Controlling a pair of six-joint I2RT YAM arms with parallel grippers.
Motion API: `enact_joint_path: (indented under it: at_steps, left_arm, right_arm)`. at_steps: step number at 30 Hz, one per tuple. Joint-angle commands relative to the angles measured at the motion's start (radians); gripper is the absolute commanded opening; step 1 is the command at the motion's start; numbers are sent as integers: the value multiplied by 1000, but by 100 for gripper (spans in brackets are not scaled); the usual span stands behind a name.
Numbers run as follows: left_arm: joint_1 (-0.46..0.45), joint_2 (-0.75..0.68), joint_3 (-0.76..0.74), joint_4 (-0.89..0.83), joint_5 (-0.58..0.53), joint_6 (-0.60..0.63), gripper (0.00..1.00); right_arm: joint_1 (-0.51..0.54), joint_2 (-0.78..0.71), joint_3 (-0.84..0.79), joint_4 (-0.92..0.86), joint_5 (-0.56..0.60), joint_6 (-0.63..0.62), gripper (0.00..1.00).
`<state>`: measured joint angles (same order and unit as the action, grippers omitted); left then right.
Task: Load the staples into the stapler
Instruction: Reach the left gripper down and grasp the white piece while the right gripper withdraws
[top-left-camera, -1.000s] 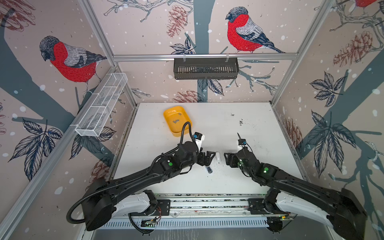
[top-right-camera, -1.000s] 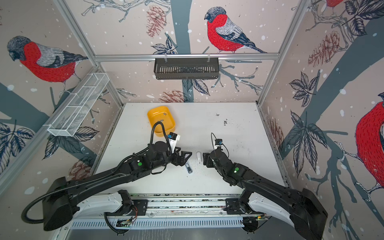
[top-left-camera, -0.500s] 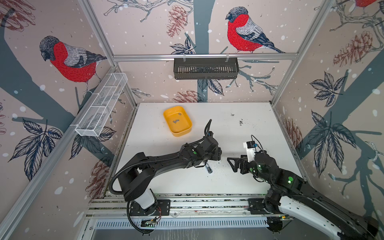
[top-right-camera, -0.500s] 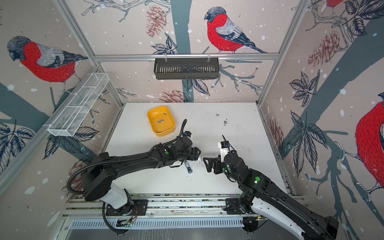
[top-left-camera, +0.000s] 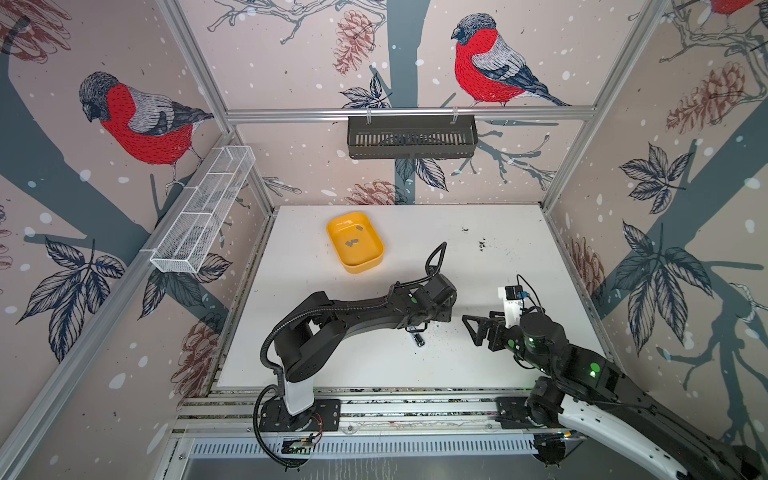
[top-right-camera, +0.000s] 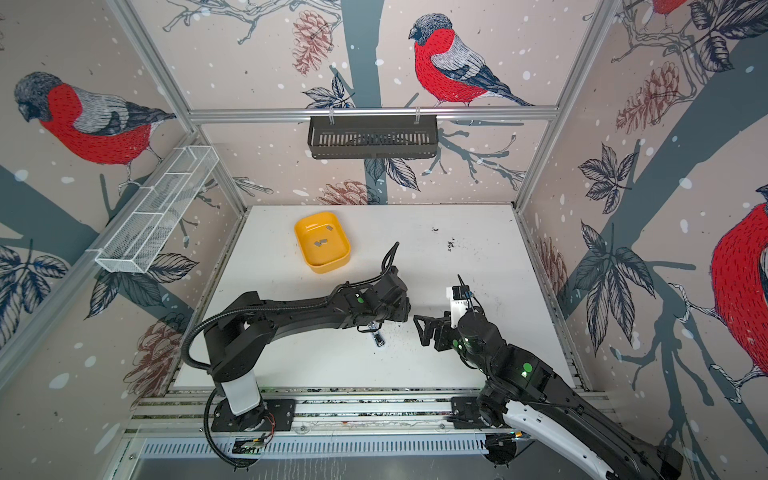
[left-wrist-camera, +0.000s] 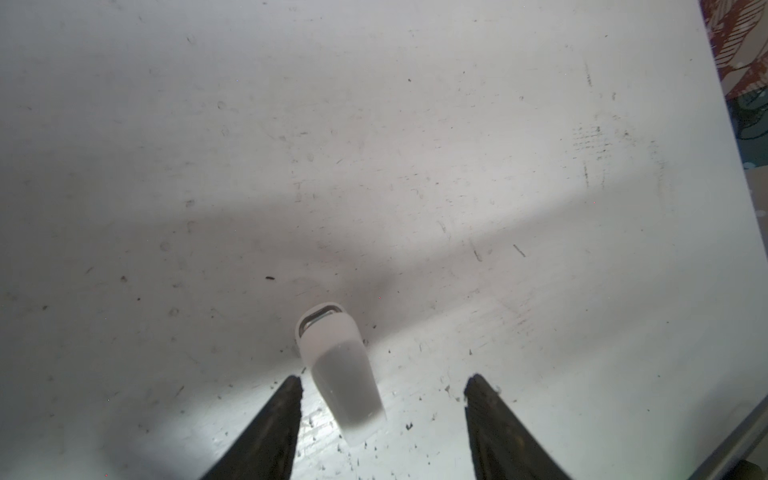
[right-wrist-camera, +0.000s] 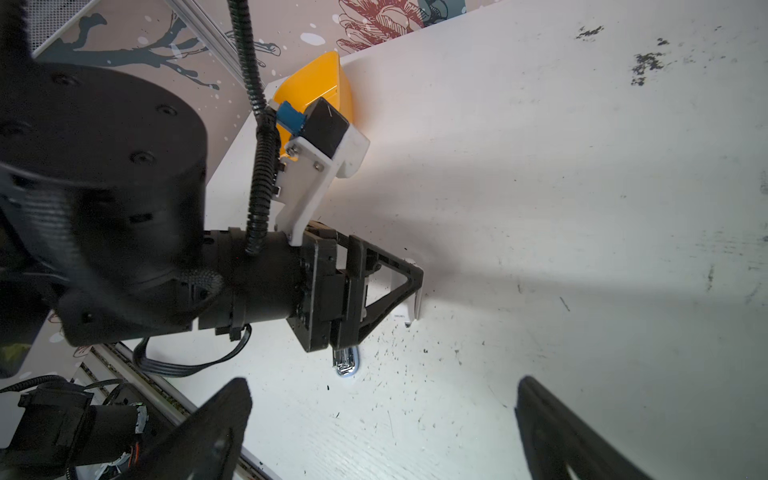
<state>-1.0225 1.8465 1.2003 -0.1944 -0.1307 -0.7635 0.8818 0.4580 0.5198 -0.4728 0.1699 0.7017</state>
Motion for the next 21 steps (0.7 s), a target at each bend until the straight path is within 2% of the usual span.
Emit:
enact_joint_path:
  at_steps: [1, 9, 21]
  left_arm:
    - [-7, 31, 27, -47, -43, -32, 62]
    - [-10, 95, 90, -116, -93, -32, 58]
    - [-11, 123, 109, -139, -92, -5, 38]
  right_arm:
    - [0, -7, -3, 4, 19, 6, 100]
    - [0, -11, -5, 6, 14, 4, 99]
    - [0, -14, -9, 7, 18, 7, 99]
